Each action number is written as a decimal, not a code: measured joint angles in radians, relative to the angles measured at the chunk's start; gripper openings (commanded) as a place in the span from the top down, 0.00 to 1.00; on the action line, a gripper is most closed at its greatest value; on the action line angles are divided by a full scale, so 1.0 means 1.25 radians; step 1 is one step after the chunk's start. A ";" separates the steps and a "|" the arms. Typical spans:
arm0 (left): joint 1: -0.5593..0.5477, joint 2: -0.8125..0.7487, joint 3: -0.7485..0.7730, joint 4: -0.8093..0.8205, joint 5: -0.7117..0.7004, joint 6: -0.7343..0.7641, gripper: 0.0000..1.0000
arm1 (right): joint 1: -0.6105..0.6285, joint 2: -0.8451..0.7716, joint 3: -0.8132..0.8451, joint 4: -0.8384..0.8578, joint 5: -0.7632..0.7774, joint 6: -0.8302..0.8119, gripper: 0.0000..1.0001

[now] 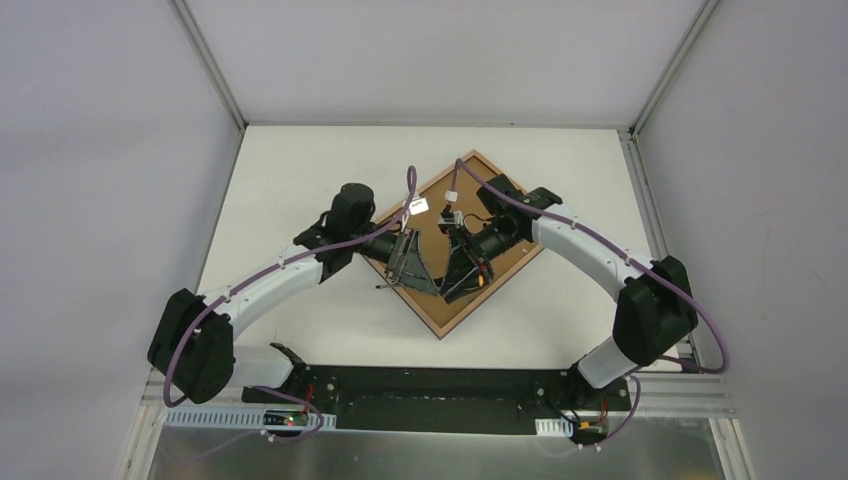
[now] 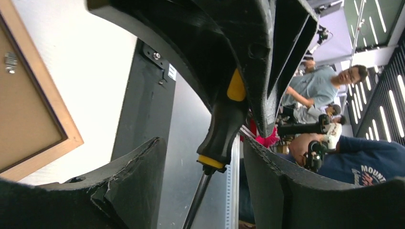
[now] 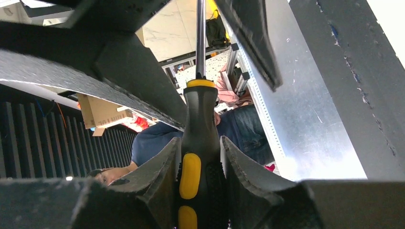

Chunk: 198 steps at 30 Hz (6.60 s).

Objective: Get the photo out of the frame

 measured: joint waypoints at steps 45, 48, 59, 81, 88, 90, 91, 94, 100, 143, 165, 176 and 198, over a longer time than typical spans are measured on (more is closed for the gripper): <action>-0.013 -0.131 -0.089 0.103 -0.455 -0.059 1.00 | 0.059 -0.155 -0.087 0.498 0.744 0.665 0.51; -0.013 -0.131 -0.089 0.102 -0.456 -0.059 1.00 | 0.060 -0.147 -0.087 0.491 0.761 0.659 1.00; 0.033 -0.132 -0.084 0.005 -0.524 -0.077 0.23 | 0.062 -0.148 -0.091 0.491 0.822 0.565 1.00; 0.316 0.197 0.113 -0.534 -0.781 -0.168 0.35 | 0.190 0.124 0.193 0.420 1.107 0.058 1.00; 0.316 0.298 0.155 -0.534 -0.783 -0.197 0.46 | 0.244 0.217 0.293 0.392 1.162 0.048 1.00; 0.316 0.314 0.158 -0.534 -0.786 -0.206 0.50 | 0.256 0.242 0.312 0.385 1.174 0.048 1.00; 0.316 0.319 0.158 -0.535 -0.789 -0.208 0.52 | 0.261 0.254 0.320 0.382 1.179 0.046 1.00; 0.316 0.321 0.158 -0.537 -0.792 -0.211 0.56 | 0.272 0.284 0.340 0.375 1.195 0.036 1.00; 0.316 0.327 0.163 -0.536 -0.792 -0.213 0.61 | 0.279 0.308 0.374 0.366 1.209 0.012 1.00; 0.328 0.349 0.175 -0.547 -0.788 -0.182 0.67 | 0.351 0.283 0.329 0.374 1.268 -0.144 1.00; 0.277 0.233 0.183 -0.573 -0.758 -0.071 0.26 | 0.209 -0.166 0.088 0.175 1.306 0.048 1.00; -0.002 0.095 0.015 -0.470 -0.752 -0.302 0.22 | 0.058 -0.570 -0.127 0.059 1.356 0.214 1.00; -0.140 0.227 -0.058 -0.273 -0.852 -0.684 0.97 | 0.044 -0.653 -0.131 -0.106 1.316 0.273 1.00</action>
